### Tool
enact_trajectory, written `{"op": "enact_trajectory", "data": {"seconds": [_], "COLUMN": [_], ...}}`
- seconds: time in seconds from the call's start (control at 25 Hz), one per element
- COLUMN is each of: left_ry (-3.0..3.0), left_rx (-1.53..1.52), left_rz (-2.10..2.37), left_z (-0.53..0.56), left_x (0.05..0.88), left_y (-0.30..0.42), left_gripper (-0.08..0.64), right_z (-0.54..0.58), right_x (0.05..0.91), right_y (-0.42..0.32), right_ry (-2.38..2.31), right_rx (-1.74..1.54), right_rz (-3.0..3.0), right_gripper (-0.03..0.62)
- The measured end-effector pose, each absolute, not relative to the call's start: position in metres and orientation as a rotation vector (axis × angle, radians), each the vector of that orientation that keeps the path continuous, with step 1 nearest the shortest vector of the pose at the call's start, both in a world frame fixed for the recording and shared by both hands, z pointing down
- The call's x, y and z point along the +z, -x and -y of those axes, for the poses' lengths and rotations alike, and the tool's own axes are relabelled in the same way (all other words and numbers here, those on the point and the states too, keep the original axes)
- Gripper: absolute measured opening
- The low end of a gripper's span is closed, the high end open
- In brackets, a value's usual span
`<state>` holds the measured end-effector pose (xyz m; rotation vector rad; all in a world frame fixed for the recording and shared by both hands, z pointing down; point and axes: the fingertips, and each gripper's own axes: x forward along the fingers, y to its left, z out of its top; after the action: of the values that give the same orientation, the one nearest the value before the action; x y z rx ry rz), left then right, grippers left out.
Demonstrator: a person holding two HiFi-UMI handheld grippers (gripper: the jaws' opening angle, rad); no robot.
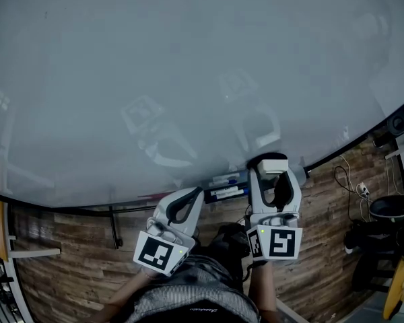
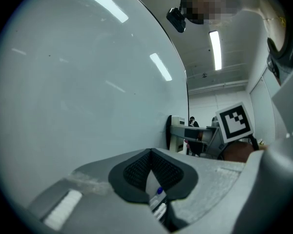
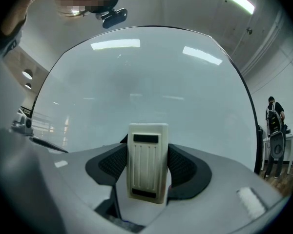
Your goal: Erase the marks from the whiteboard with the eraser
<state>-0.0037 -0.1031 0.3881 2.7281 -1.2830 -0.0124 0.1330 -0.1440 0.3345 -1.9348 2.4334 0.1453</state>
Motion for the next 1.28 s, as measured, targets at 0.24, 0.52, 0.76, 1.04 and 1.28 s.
{"op": "enact_trajectory", "data": {"seconds": [0.24, 0.52, 0.76, 1.04, 1.28], "left_ry": [-2.728, -2.709, -2.668, -2.680, -2.597], "left_rx": [0.009, 0.029, 0.022, 0.022, 0.030], "left_rz": [1.286, 1.322, 1.342, 1.405, 1.462], "left_z": [0.095, 0.086, 0.084, 0.080, 0.080], "left_x": [0.388, 0.385, 0.387, 0.387, 0.397], "left_y": [0.004, 0.006, 0.009, 0.011, 0.005], "left_gripper": [0.003, 0.003, 0.003, 0.005, 0.004], "right_z": [0.142, 0.136, 0.136, 0.137, 0.138], "right_x": [0.327, 0.321, 0.321, 0.322, 0.320], "right_y": [-0.130, -0.123, -0.125, -0.123, -0.119], "right_ry": [1.926, 1.872, 1.886, 1.847, 1.808], "right_rx": [0.175, 0.148, 0.150, 0.176, 0.233], "right_rz": [-2.422, -2.417, -2.413, -2.451, -2.527], "right_gripper": [0.259, 0.259, 0.261, 0.261, 0.261]}}
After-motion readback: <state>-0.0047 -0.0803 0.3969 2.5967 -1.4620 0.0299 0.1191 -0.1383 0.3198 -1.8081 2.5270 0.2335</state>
